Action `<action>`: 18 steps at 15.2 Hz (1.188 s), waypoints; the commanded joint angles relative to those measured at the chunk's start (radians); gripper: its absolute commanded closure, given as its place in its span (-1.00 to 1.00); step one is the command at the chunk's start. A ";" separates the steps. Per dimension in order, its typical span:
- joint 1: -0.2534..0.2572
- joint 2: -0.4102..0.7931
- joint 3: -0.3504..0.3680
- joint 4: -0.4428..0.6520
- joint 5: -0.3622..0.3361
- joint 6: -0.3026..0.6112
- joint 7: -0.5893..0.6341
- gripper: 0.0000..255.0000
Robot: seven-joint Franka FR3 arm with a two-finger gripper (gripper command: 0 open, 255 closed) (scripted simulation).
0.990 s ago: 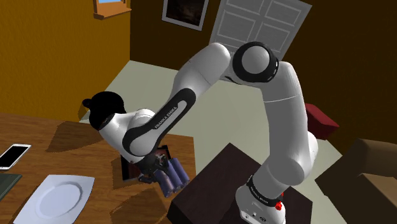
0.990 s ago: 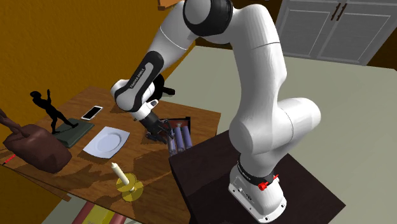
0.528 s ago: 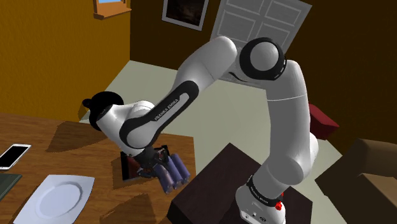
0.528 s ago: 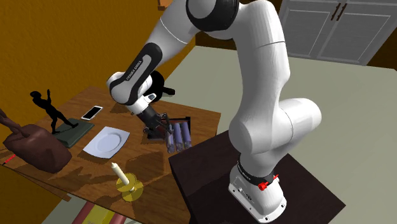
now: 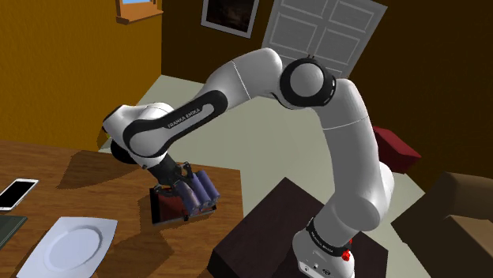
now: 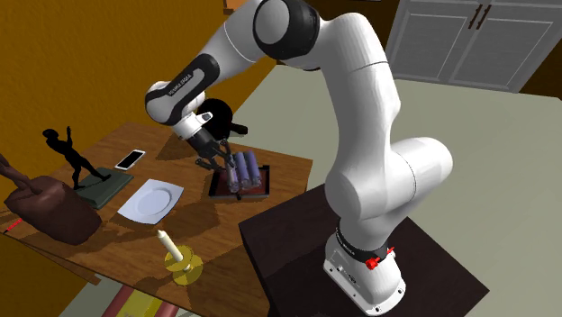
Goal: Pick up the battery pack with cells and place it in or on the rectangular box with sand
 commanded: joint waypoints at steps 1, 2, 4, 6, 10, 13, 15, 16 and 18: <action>0.024 0.044 -0.021 0.120 -0.015 -0.065 -0.037 1.00; 0.038 0.069 -0.031 0.181 -0.023 -0.095 -0.054 1.00; 0.072 0.124 -0.052 0.316 -0.038 -0.160 -0.092 1.00; 0.093 0.163 -0.066 0.391 -0.050 -0.187 -0.112 1.00; 0.099 0.195 -0.076 0.393 -0.060 -0.158 -0.108 1.00; 0.104 0.220 -0.083 0.397 -0.068 -0.138 -0.105 1.00; 0.108 0.238 -0.089 0.402 -0.074 -0.125 -0.103 1.00; 0.110 0.247 -0.091 0.404 -0.076 -0.118 -0.103 1.00; 0.114 0.265 -0.097 0.411 -0.082 -0.106 -0.101 1.00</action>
